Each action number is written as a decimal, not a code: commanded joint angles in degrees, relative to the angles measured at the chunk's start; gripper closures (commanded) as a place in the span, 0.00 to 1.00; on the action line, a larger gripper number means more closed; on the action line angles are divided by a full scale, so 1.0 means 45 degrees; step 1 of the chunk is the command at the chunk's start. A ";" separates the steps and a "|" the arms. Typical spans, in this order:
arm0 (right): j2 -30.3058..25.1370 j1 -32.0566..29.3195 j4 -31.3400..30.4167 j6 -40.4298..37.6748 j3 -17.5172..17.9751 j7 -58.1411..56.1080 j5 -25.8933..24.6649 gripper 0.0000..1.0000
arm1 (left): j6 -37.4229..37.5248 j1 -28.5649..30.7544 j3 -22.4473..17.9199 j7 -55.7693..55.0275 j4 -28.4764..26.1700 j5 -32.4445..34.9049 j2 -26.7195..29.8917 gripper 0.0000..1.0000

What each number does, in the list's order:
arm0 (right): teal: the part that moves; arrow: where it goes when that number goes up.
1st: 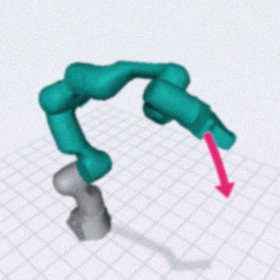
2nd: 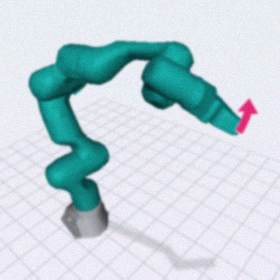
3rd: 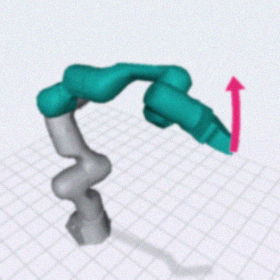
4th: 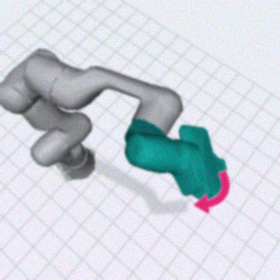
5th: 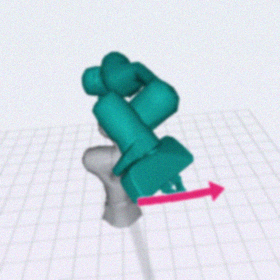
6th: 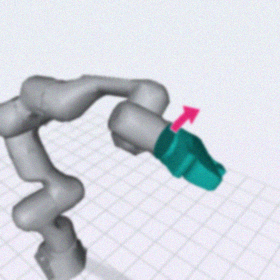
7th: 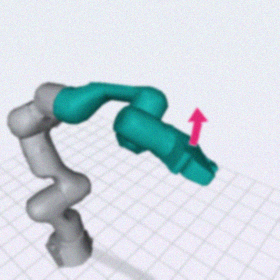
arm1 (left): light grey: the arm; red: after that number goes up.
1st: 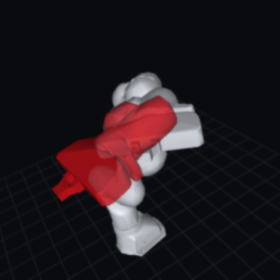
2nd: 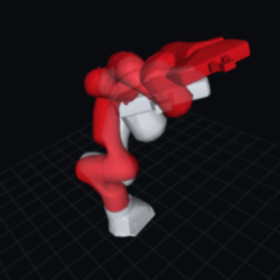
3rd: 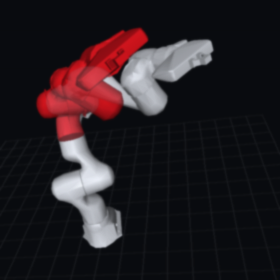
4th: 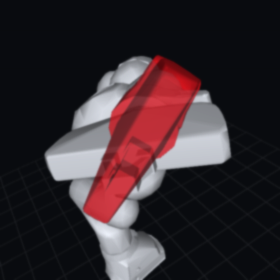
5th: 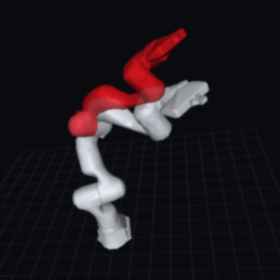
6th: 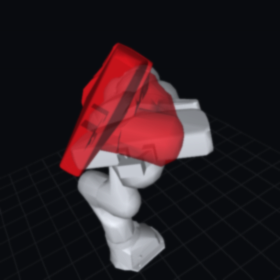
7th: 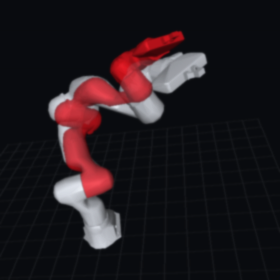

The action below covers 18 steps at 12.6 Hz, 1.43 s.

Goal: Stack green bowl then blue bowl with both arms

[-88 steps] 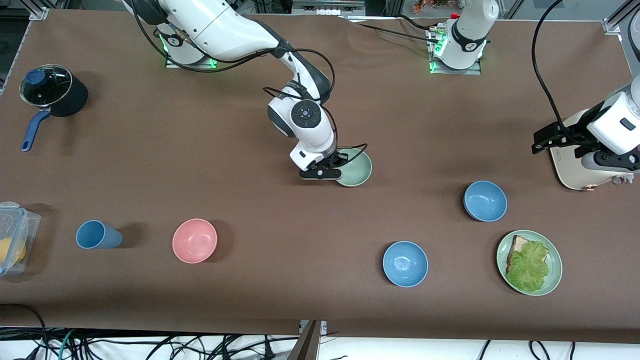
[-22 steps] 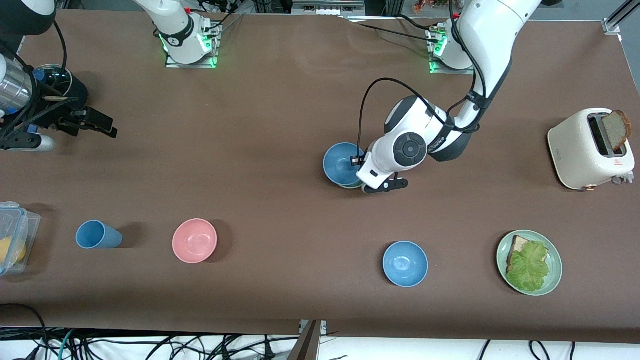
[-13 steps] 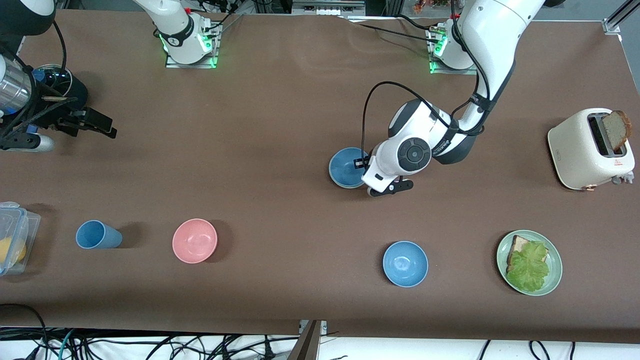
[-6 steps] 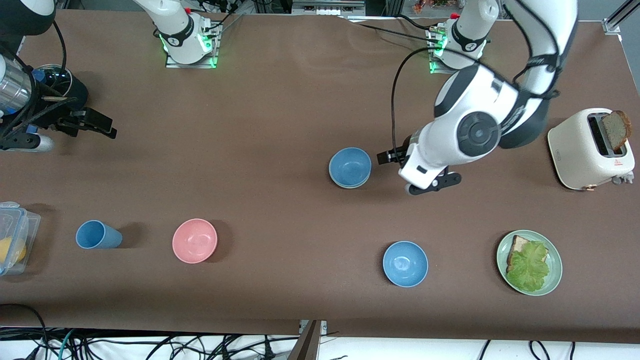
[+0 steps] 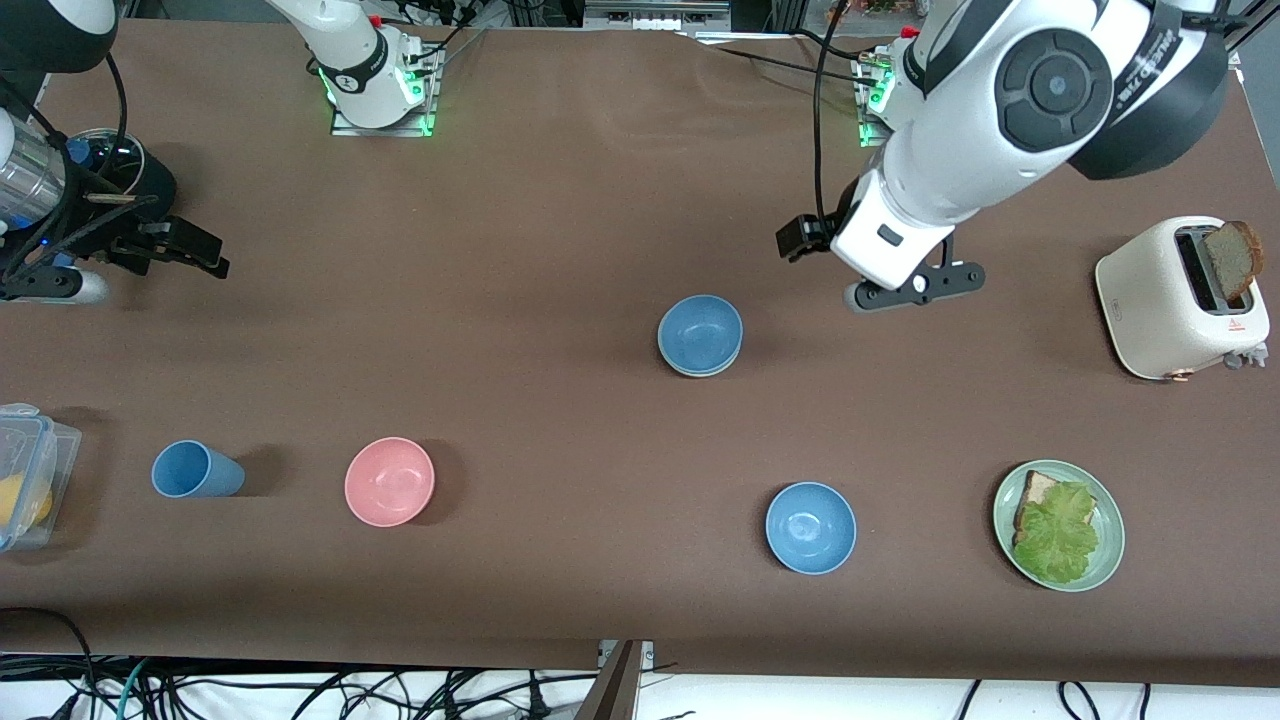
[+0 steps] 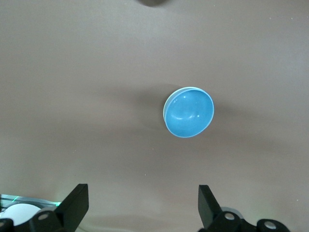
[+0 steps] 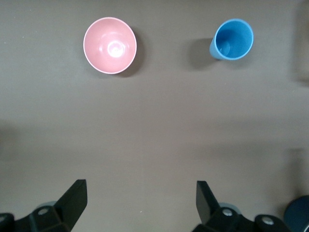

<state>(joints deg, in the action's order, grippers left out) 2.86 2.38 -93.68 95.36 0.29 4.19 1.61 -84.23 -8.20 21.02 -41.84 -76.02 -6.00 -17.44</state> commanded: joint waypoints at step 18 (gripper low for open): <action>-0.0147 -0.0041 -0.0062 0.0430 0.0132 -0.1614 -0.0181 0.00 | -0.1595 0.1022 -0.4436 0.9238 -0.4649 0.1061 0.4150 0.00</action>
<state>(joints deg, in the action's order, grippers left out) 2.86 2.41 -93.68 97.22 0.78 -2.18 0.99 -91.65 -3.79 1.31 -0.06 -97.44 0.47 0.93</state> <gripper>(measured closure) 0.000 0.000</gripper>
